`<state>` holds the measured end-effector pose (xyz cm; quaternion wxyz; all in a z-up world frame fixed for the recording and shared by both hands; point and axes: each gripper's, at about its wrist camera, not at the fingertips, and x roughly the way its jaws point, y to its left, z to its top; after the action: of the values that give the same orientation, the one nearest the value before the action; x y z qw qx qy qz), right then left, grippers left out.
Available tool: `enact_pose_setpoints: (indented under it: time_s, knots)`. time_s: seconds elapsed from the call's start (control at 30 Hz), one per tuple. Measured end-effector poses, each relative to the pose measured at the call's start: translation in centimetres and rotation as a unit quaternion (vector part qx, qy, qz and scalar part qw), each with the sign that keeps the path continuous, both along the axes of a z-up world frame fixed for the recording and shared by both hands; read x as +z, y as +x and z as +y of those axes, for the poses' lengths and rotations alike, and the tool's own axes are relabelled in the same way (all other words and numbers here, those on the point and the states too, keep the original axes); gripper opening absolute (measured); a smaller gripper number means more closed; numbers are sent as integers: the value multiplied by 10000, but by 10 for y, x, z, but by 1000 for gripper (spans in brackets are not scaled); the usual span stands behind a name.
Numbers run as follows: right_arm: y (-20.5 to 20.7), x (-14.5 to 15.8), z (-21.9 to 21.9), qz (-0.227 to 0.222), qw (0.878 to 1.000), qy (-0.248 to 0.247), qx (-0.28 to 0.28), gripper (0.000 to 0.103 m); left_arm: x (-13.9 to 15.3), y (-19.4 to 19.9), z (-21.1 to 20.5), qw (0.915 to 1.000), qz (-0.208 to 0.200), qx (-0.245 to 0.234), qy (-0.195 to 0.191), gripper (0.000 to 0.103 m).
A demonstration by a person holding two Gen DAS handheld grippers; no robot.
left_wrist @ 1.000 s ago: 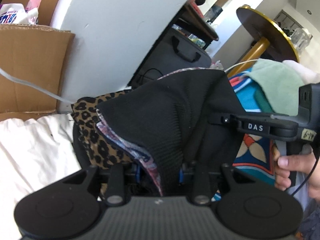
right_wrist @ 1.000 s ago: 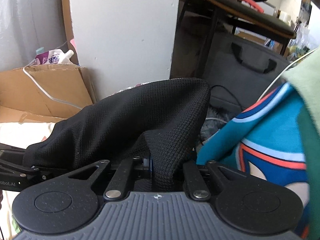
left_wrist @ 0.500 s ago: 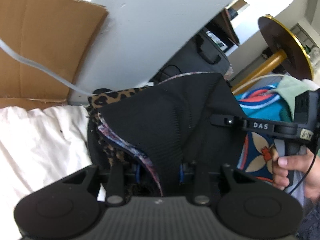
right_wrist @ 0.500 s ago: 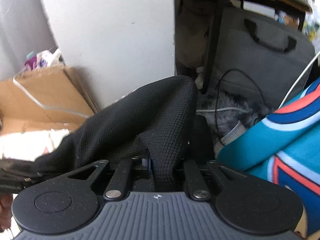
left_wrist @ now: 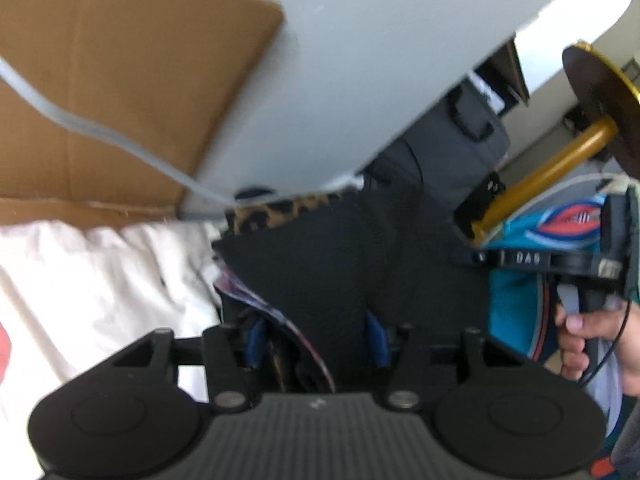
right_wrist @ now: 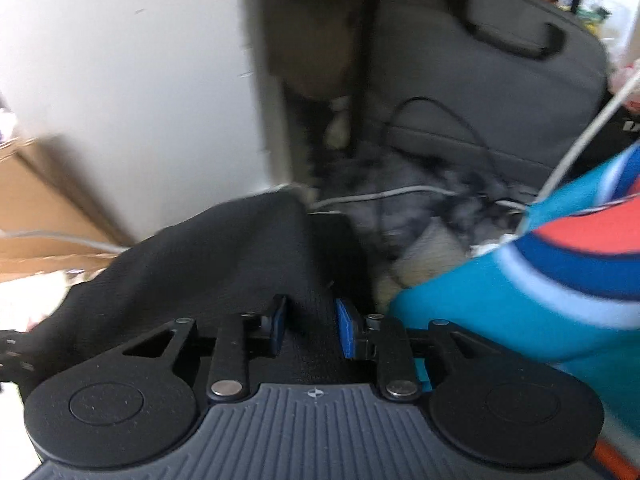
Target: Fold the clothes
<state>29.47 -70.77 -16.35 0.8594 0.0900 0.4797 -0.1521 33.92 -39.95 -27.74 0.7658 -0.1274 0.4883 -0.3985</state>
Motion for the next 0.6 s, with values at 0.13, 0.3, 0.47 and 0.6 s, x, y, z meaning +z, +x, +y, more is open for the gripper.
enact_pose_setpoints:
  time_s: [0.13, 0.3, 0.47, 0.6]
  knots:
    - [-8, 4, -1, -84, 9999, -97, 5, 32, -2, 9, -3, 10000, 95, 11, -11, 54]
    - [-22, 3, 14, -401, 9991, 105, -10, 32, -8, 19, -3, 9994, 203, 188, -200, 54]
    - [-41, -1, 41, -777, 9964, 288, -170, 32, -14, 37, 7, 9940, 520, 780, -562, 47]
    - [-62, -3, 83, -1220, 9916, 405, 123, 32, -15, 47, 15, 9936, 341, 863, -637, 12]
